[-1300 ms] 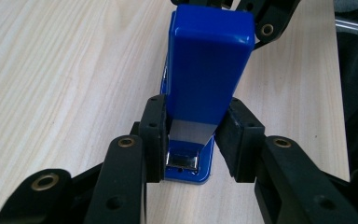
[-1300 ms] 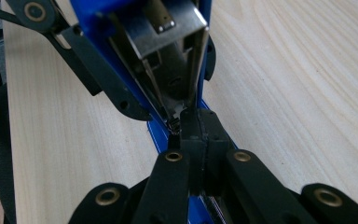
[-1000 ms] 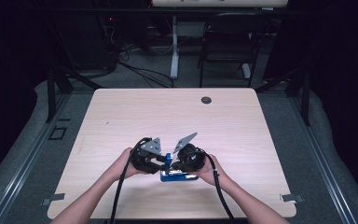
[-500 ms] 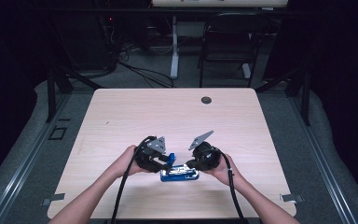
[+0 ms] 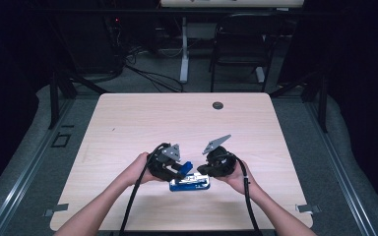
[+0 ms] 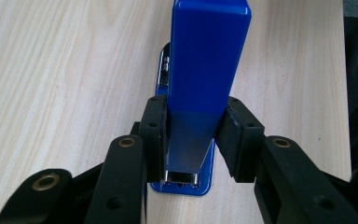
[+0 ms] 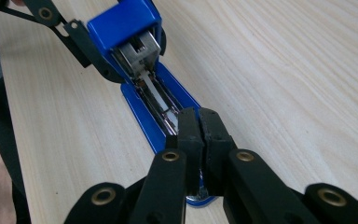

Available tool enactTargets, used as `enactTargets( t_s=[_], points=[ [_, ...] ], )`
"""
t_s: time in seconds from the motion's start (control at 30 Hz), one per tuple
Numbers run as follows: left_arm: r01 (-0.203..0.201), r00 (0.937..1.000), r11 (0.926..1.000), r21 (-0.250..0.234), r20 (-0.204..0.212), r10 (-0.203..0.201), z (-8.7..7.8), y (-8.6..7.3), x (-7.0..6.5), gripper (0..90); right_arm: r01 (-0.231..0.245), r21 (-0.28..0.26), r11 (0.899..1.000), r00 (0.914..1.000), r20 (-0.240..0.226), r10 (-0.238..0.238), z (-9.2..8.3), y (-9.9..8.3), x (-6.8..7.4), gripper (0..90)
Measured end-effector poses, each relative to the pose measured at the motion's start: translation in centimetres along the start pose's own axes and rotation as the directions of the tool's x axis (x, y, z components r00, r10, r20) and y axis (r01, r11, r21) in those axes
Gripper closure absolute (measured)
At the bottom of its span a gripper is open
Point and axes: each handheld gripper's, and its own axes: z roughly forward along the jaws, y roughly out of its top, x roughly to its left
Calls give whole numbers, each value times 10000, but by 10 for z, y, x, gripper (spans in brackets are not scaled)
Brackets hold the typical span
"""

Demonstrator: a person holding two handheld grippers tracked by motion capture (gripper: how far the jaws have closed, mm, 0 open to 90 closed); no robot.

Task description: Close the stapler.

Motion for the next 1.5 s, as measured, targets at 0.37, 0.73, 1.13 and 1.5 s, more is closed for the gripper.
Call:
enactTargets(
  t_s=[0.37,0.73,1.13,1.5],
  points=[
    [137,9999,9998,-131,25,-137,2,-2,0,633,19,-235,9997,9999,-152,-22,-5,4,5,886],
    [87,9999,9997,-233,-81,-89,12,-1,-2,644,54,-211,9998,9999,-145,-57,-7,4,4,886],
    [140,9999,9997,-178,48,-139,21,1,0,645,-353,-167,9992,9992,174,356,-19,-3,-4,886],
    [188,9998,9998,35,36,-188,30,4,0,644,-287,-510,9983,9996,65,291,-25,1,-1,892]
  ],
)
